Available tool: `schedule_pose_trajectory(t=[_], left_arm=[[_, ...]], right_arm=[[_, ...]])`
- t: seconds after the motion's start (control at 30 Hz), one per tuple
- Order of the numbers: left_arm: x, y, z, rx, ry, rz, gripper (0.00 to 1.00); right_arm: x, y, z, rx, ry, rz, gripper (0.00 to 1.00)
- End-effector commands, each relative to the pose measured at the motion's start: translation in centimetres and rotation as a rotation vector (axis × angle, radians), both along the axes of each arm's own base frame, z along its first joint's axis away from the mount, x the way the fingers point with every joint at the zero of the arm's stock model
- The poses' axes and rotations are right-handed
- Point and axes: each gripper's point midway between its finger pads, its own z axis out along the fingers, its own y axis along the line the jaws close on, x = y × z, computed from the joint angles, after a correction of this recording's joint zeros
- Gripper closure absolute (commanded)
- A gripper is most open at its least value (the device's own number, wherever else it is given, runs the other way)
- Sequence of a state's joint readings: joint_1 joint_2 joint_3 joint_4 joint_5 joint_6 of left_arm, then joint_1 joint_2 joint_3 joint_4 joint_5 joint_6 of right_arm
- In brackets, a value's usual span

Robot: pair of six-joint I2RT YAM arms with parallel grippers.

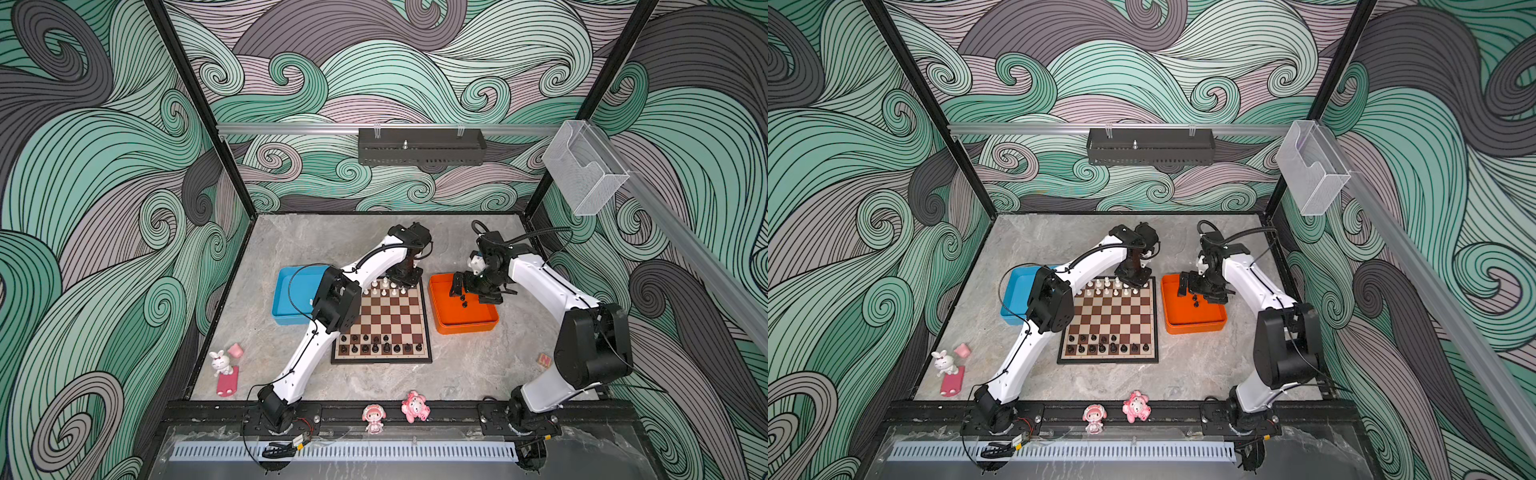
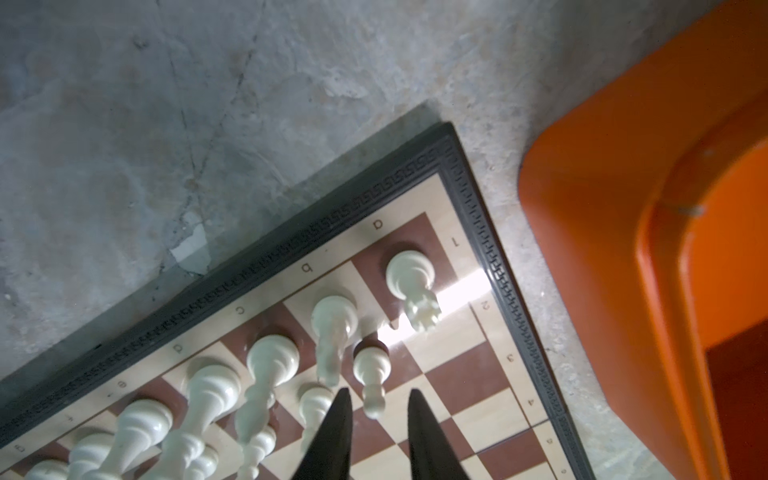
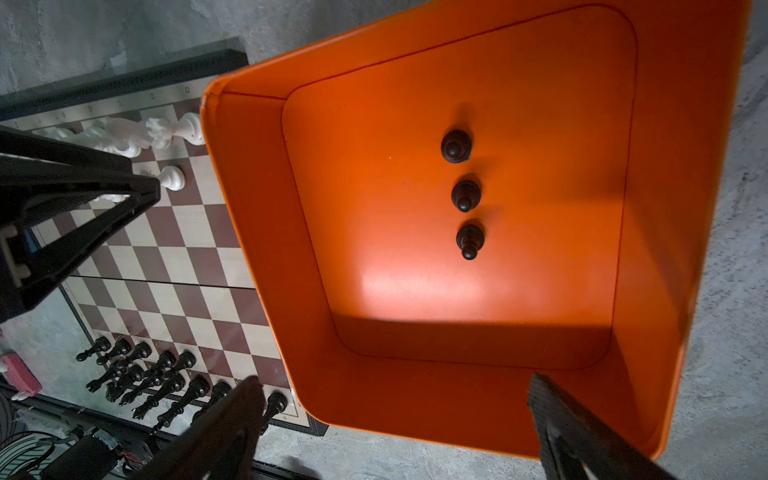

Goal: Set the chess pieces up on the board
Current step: 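Lower the white pawn onto a far-row square and open the left gripper, then raise the left gripper and return it over the blue bin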

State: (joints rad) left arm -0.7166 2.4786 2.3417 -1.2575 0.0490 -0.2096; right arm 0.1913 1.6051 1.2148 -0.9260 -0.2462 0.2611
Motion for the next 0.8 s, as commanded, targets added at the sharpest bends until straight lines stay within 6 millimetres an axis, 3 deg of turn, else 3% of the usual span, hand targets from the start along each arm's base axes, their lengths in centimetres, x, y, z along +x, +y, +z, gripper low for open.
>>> schedule_pose_trajectory(t=[0.0,0.37,0.53,0.77], left_arm=[[-0.3,-0.2,2.9,-0.020,-0.030,-0.010,0.71],[-0.3,0.5,5.1,-0.017,-0.068,-0.002,0.70],[-0.4,1.0,7.7,-0.029,-0.114,0.002,0.69],[0.3,3.3,11.0,0.013,-0.213,0.054,0.65]], right_arm=[[-0.6,-0.1,-0.3,0.006,0.016,0.010,0.01],[-0.5,0.1,0.2,0.017,0.001,0.004,0.01],[-0.1,0.2,0.6,0.025,-0.007,-0.001,0.01],[0.2,-0.1,0.4,0.002,-0.004,-0.012,0.01]])
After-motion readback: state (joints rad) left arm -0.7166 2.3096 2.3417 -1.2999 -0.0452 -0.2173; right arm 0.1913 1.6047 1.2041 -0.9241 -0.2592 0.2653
